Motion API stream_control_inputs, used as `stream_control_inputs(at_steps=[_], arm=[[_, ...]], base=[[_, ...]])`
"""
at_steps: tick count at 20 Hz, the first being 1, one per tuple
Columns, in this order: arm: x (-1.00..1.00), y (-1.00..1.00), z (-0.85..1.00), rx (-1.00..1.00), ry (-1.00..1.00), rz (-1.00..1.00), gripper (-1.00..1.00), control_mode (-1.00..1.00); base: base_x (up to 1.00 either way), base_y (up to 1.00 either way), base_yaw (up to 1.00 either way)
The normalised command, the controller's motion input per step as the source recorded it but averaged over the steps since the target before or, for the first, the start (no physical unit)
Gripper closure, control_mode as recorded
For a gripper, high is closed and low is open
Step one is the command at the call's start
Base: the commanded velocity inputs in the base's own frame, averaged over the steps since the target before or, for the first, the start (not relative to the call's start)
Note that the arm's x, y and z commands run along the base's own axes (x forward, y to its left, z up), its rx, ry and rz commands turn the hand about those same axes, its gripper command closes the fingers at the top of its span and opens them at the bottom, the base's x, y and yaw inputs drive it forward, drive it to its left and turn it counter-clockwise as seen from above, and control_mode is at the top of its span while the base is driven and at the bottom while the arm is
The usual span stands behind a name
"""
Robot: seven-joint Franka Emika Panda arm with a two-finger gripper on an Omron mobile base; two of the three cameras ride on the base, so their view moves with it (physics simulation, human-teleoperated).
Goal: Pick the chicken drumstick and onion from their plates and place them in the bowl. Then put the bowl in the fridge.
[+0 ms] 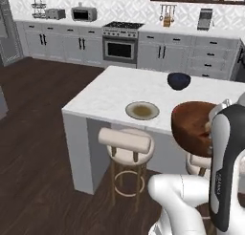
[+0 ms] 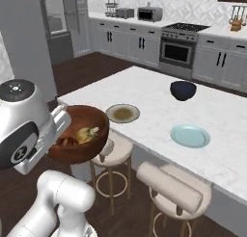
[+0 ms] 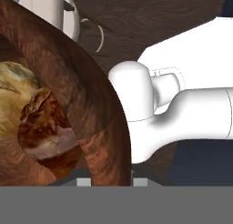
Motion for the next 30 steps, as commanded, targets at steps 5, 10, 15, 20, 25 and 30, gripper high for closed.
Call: stream_control_inputs(at_steps=[5, 10, 15, 20, 25, 30], arm=[[0.00, 0.00, 0.00, 0.00, 0.00, 0.00, 1.00, 1.00], [0.00, 0.00, 0.00, 0.00, 0.00, 0.00, 1.00, 1.00], [0.00, 0.00, 0.00, 0.00, 0.00, 0.00, 1.00, 1.00], [0.00, 0.00, 0.00, 0.00, 0.00, 0.00, 1.00, 1.00], [0.00, 0.00, 0.00, 0.00, 0.00, 0.00, 1.00, 1.00], [0.00, 0.00, 0.00, 0.00, 0.00, 0.00, 1.00, 1.00]], base=[[0.13, 1.00, 0.61], [0.87, 1.00, 0.33], [1.00, 1.00, 0.13], [1.00, 1.00, 0.08], [1.00, 1.00, -0.05], [1.00, 0.98, -0.25]])
